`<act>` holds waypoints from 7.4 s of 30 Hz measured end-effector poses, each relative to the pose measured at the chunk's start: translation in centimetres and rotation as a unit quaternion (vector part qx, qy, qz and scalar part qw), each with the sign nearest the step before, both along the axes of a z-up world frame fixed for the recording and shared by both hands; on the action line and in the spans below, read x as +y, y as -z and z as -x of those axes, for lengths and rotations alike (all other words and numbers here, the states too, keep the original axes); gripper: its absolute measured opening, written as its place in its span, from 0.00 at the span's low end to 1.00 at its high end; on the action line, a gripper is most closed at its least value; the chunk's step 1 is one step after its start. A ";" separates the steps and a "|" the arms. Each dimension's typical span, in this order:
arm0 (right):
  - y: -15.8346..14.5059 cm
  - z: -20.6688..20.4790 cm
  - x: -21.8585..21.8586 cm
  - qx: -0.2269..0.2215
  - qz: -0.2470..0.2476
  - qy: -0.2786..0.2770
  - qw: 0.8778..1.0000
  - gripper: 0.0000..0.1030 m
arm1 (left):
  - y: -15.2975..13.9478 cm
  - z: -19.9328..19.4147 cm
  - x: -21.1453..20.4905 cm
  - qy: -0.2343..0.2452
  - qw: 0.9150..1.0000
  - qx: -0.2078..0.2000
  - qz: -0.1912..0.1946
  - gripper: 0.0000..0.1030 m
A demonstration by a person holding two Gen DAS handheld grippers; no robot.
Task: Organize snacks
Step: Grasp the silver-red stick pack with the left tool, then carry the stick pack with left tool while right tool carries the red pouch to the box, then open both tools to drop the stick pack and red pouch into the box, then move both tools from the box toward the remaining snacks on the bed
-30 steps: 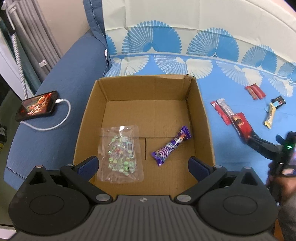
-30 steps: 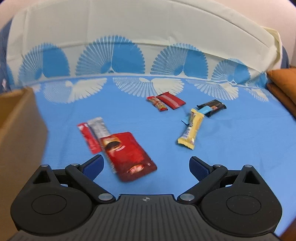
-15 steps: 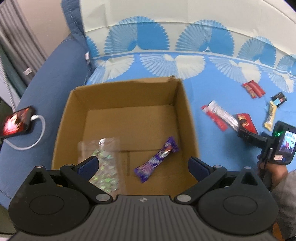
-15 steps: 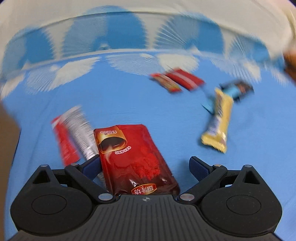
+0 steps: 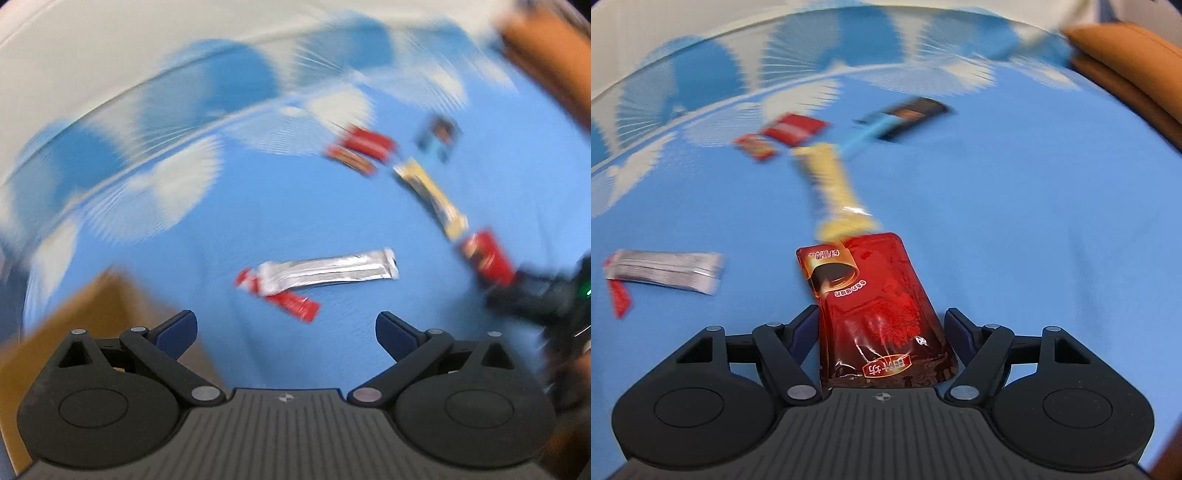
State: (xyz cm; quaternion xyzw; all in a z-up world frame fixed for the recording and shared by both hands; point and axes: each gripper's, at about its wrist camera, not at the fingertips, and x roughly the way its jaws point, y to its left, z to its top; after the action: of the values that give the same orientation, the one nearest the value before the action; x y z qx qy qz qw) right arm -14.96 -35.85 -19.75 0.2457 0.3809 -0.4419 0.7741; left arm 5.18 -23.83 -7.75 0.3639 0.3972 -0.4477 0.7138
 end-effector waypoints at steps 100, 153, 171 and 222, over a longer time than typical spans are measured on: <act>-24.6 4.2 38.0 -0.093 0.052 -0.329 0.938 0.50 | -14.2 10.1 43.1 -0.269 0.949 0.027 0.165 0.08; -15.1 -19.1 29.6 -0.068 -0.034 -0.327 0.942 0.50 | -2.2 -10.7 32.2 -0.310 0.949 0.034 0.046 0.08; -16.9 -15.0 30.3 -0.080 -0.053 -0.314 0.945 0.85 | -4.5 -4.3 35.6 -0.330 0.943 -0.002 0.035 1.00; -26.9 6.2 41.6 -0.153 0.106 -0.300 0.936 0.96 | -14.2 15.1 43.6 -0.329 0.926 -0.115 0.146 1.00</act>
State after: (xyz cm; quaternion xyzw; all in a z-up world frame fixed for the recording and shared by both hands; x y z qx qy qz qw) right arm -21.13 5.77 7.15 0.1012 0.2649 -0.1842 0.9411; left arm -9.93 19.75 6.42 0.1537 0.3397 -0.1956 0.9070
